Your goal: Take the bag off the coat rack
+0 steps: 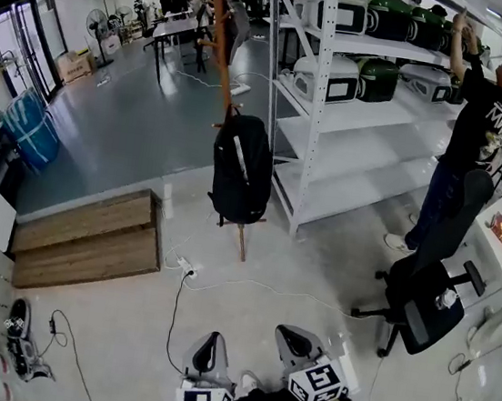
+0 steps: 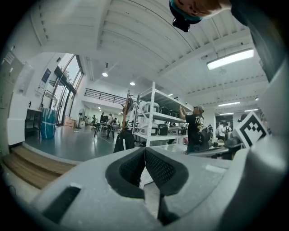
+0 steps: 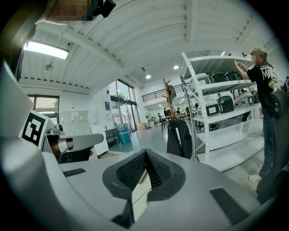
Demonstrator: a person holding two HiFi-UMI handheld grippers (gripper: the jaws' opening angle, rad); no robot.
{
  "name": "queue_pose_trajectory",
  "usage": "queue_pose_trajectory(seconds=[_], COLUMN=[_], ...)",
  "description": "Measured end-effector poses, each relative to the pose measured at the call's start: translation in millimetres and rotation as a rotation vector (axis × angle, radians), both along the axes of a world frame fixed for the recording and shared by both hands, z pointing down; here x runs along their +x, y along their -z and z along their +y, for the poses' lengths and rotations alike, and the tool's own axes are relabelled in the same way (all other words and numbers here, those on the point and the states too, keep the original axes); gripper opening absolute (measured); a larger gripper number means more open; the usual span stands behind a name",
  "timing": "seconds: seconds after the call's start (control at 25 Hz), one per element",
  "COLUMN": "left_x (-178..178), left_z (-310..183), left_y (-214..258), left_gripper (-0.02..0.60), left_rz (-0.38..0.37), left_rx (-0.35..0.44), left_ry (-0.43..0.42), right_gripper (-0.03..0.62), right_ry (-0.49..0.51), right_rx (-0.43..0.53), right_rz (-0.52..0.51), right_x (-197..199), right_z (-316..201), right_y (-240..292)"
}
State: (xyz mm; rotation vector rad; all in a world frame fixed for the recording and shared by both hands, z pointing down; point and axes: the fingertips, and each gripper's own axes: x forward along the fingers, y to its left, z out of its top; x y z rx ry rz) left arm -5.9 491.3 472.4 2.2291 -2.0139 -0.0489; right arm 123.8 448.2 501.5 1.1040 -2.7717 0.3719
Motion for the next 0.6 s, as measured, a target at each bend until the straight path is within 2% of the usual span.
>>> queue_pose_trajectory(seconds=[0.24,0.6], left_x=[-18,-25], left_z=[5,-9], left_y=[-10,-18], left_gripper=[0.015,0.015], left_rz=[0.010,0.021], left_rx=[0.000,-0.023], left_ry=[-0.031,-0.056], right_gripper=[0.011,0.011], right_ry=[-0.042,-0.068], right_rx=[0.007,0.015], right_rz=[0.005,0.008], right_x=[-17,-24], right_z=[5,-14], right_y=[-5,-6])
